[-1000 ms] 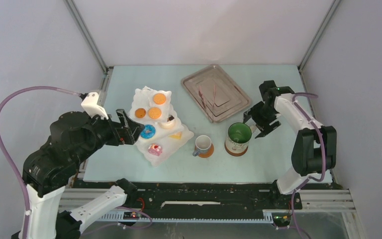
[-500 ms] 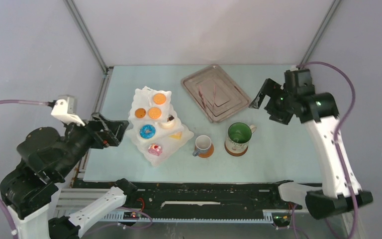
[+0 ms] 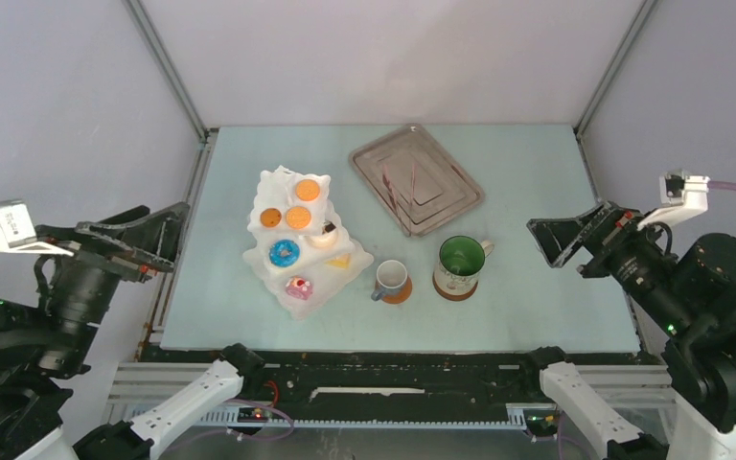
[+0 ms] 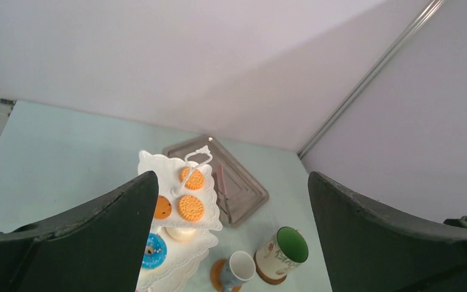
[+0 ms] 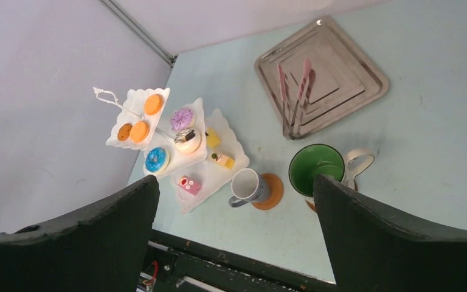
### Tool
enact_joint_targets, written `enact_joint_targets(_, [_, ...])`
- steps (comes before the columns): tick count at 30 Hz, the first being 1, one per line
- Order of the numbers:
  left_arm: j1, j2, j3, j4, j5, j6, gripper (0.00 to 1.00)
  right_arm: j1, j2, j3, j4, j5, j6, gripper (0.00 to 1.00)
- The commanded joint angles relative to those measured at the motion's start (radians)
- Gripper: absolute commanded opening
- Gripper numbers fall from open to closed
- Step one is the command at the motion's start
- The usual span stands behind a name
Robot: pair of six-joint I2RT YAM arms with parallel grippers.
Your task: Serve the afternoon tea
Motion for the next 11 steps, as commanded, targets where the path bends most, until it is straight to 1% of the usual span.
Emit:
enact_joint_targets(1, [0.003,-0.007,0.022,0.056,-0.022,0.006,1.00,0.001,-0.024,0.004,0.044,0.028,-0.037,1.00])
enact_joint_targets(5, [0.003,-0.028,0.020,0.047,-0.044,-0.012,1.00,0.001,-0.069,-0.002,0.109,0.016,-0.031,1.00])
enact_joint_targets(8, [0.003,-0.041,0.019,0.042,-0.052,-0.018,1.00,0.002,-0.102,-0.040,0.140,0.055,-0.032,1.00])
enact_joint_targets(11, [0.003,-0.047,0.019,0.039,-0.056,-0.022,1.00,0.003,-0.129,-0.065,0.190,0.049,-0.041,1.00])
